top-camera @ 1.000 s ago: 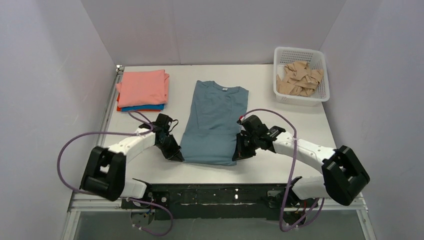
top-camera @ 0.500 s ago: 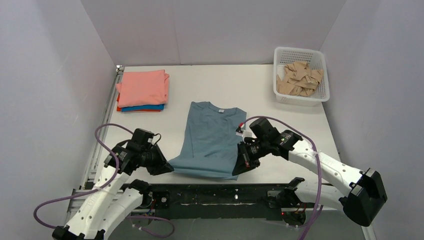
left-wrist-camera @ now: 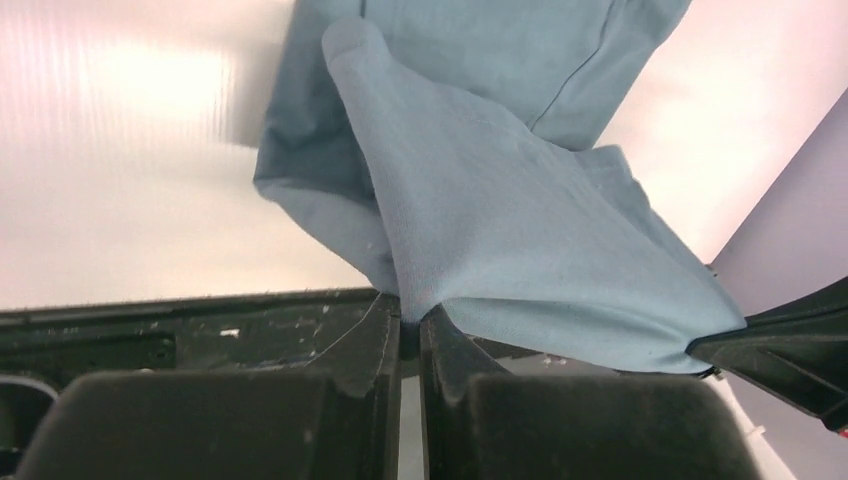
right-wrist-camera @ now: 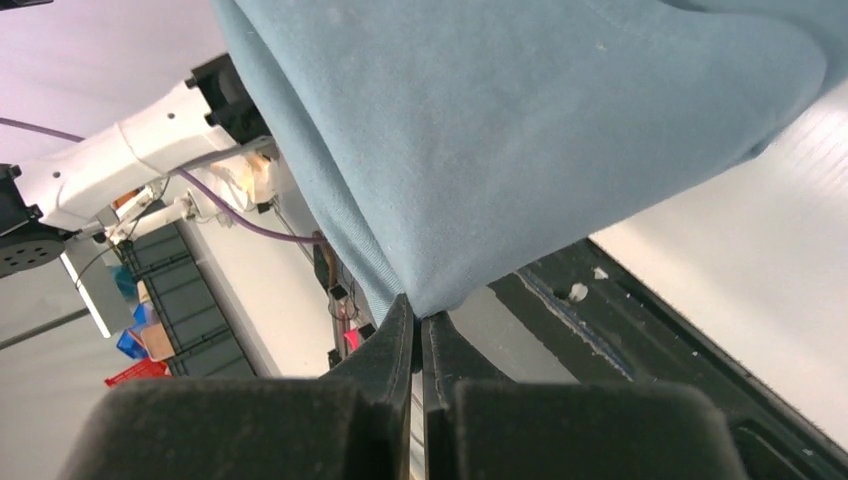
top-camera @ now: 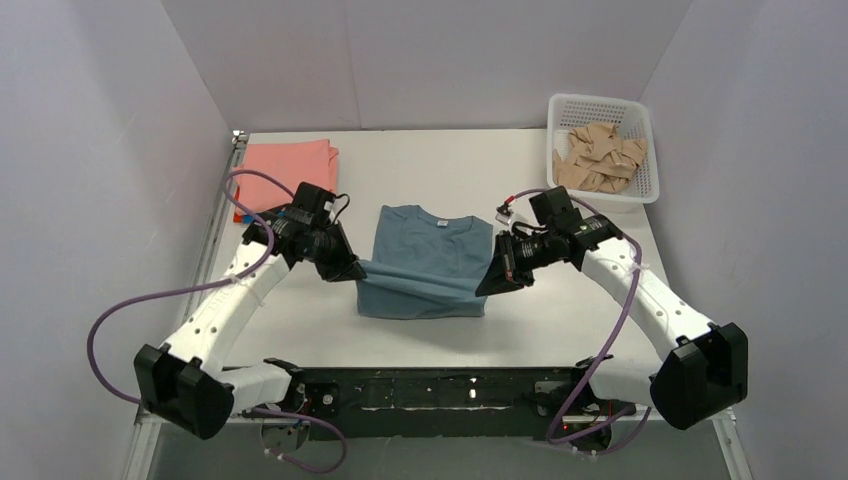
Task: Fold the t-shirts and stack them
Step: Fold the long partially folded tshirt into a neat square
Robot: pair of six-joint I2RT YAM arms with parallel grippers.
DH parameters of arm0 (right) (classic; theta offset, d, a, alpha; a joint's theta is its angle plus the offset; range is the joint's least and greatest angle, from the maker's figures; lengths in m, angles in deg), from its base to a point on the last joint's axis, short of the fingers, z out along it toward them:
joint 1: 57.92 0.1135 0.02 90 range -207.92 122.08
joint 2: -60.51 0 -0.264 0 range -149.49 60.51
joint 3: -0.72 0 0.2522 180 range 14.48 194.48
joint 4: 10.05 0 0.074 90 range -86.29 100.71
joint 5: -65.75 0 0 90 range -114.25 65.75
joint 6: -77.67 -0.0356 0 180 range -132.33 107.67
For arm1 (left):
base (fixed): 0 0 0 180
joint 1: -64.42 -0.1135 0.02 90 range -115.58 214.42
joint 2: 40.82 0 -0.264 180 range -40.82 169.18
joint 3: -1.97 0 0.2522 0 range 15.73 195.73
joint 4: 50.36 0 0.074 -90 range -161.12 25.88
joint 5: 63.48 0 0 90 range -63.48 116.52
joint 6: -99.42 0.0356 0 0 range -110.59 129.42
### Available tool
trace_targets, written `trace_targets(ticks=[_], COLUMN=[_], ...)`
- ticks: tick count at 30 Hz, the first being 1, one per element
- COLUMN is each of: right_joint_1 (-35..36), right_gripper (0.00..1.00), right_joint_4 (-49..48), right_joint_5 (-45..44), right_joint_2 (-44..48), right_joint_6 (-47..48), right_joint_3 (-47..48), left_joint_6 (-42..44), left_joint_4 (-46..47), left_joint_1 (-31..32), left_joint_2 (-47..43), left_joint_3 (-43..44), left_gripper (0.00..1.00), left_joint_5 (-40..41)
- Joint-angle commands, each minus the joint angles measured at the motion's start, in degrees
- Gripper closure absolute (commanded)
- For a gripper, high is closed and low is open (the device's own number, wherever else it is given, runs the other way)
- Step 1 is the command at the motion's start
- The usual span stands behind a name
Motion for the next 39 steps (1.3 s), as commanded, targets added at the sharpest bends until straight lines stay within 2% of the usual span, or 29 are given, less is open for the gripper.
trace_targets(ticks=[1,10,20,25,31,35,37,38,39], right_joint_1=[-3.8,-11.1,-16.7,-18.4,-19.5,-19.9,-20.2,-20.1,-20.1], right_gripper=[0.99,0.99,0.99,0.99,0.99,0.95,0.82,0.69,0.60], right_joint_4=[3.5,0.4,-4.1,-5.4,-5.7,-4.1,-3.9,-3.2,-2.7], right_joint_5=[2.0,7.5,10.1,8.3,4.3,0.2,-1.2,-2.2,-3.4], right_joint_2=[-3.8,-14.6,-29.4,-37.2,-45.0,-48.7,-49.6,-49.8,-49.6], right_joint_6=[4.5,5.2,5.1,4.6,3.8,3.5,3.1,3.4,3.4], right_joint_3=[7.2,12.9,20.6,25.1,30.7,34.1,35.1,35.7,36.2], left_joint_6=[3.1,5.3,7.9,8.1,9.0,8.9,8.8,8.9,9.0], left_joint_4=[-1.4,-1.2,-1.4,-1.2,-2.7,-3.7,-3.1,-3.0,-3.1], left_joint_1=[-1.3,-5.2,-7.0,-7.4,-7.4,-7.4,-7.3,-7.4,-7.4], left_joint_2=[7.6,25.4,41.7,49.4,58.2,61.3,61.4,61.3,61.2], left_joint_3=[7.3,20.2,35.3,40.2,47.2,50.1,50.2,50.5,50.9], left_gripper=[1.00,1.00,1.00,1.00,1.00,0.94,0.85,0.69,0.45], left_joint_5=[4.2,1.4,3.5,2.2,4.7,4.2,3.7,3.6,3.4])
